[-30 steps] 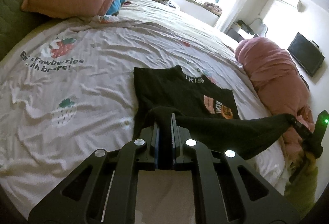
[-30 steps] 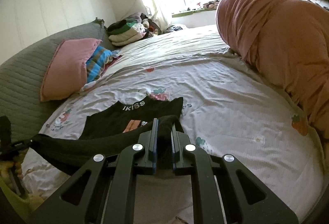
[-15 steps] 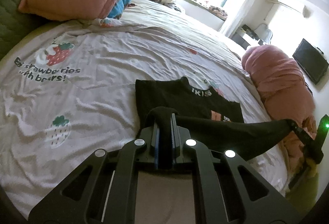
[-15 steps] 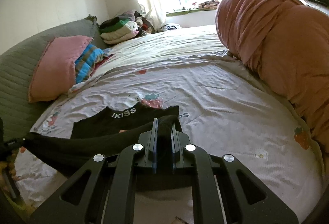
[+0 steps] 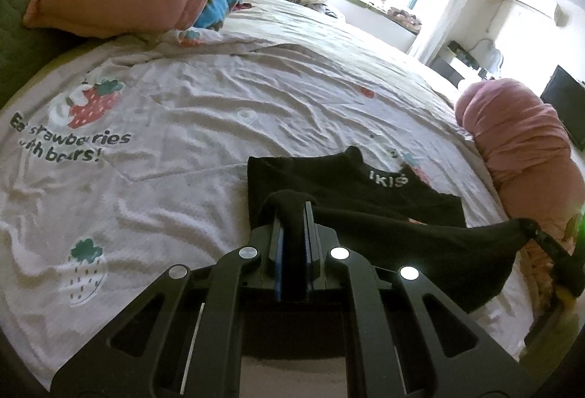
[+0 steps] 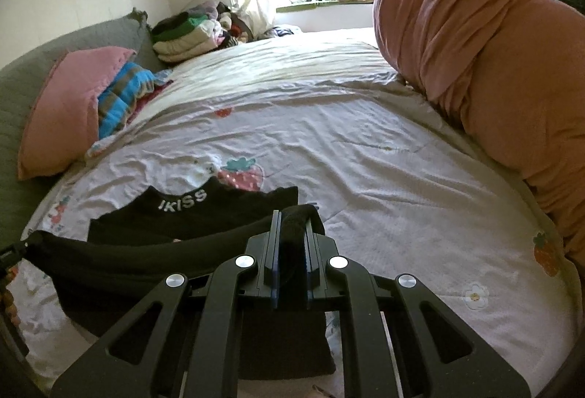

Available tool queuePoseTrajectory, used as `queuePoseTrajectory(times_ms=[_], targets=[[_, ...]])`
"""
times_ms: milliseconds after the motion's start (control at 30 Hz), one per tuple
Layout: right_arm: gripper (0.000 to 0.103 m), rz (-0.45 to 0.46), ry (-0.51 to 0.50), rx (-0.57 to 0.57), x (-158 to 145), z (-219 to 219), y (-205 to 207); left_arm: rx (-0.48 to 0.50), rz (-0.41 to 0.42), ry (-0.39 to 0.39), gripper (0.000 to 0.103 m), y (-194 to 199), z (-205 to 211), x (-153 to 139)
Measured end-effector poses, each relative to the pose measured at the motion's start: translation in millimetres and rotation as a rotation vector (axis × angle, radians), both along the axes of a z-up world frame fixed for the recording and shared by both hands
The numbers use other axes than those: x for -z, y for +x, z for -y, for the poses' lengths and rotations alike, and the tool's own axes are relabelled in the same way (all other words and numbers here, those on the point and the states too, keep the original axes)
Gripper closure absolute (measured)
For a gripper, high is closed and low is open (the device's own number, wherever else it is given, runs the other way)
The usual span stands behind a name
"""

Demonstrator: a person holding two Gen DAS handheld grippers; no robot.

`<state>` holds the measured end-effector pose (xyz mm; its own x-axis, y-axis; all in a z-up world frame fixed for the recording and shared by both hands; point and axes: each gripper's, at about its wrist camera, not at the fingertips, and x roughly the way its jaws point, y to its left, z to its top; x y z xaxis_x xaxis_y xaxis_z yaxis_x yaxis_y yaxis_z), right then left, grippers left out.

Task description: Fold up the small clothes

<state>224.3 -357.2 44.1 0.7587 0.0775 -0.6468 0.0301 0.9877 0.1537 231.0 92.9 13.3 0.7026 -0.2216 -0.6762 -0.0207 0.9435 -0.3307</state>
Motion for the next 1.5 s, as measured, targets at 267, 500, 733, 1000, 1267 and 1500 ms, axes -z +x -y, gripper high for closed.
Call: queuePoseTrajectory(times_ms=[267,500,733,1000,1267,1500], targets=[[0.094,-0.044,-0.034,0.002,24.9,-6.6,12.5,-0.009,-0.016,0.041,0.098,10.7,0.6,18.4],[0.078,-0.076,-0.079,0.014,45.5,-16.1,17.9,-0.032,-0.021,0.059,0.09,9.5,-5.1,26.7],[0.066,-0.039,-0.063,0.028,40.6,-13.5,3.4,-0.025,0.029,0.095,0.078,-3.2,-7.1,11.0],[0.066,0.028,-0.063,0.019,25.3,-11.4,-26.1,0.063,0.094,0.152,0.064,-29.1,12.6,-10.1],[0.091,-0.079,-0.138,-0.135,48.6,-43.6,-39.6,0.211,-0.047,0.155,0.092,-31.2,48.6,21.2],[0.091,-0.184,-0.178,-0.16,88.8,-59.6,-22.7,0.195,-0.141,0.272,0.092,-24.8,56.7,57.7]])
